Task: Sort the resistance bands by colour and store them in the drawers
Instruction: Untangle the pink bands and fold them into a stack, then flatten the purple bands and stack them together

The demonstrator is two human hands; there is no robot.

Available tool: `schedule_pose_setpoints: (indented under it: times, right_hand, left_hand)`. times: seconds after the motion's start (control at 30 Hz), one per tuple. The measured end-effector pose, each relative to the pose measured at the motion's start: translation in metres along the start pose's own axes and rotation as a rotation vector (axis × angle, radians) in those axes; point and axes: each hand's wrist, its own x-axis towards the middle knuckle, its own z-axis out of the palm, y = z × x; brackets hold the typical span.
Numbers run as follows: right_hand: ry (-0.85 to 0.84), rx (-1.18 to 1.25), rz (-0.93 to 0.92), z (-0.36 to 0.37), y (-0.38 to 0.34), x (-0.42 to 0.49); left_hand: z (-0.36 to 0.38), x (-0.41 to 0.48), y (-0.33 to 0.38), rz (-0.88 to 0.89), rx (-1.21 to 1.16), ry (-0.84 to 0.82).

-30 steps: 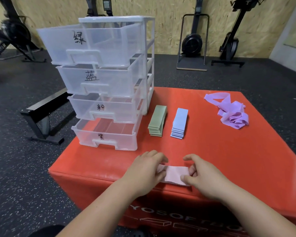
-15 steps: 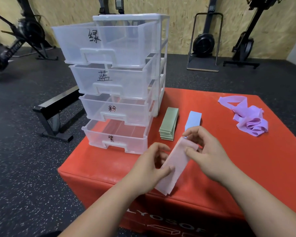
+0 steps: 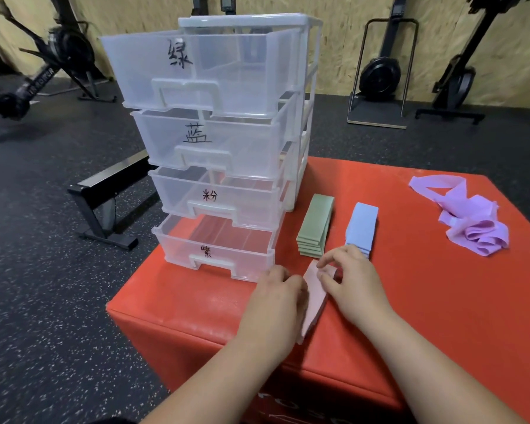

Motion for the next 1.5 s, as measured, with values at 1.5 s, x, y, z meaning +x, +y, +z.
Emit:
schedule_pose_setpoints:
  times: [1.5]
  right_hand:
    - [-0.003,-0.480,0.452,-0.178,0.166,-0.042]
  left_hand:
    - [0.120,0.078,0.164,0.271,0.194,-0.315]
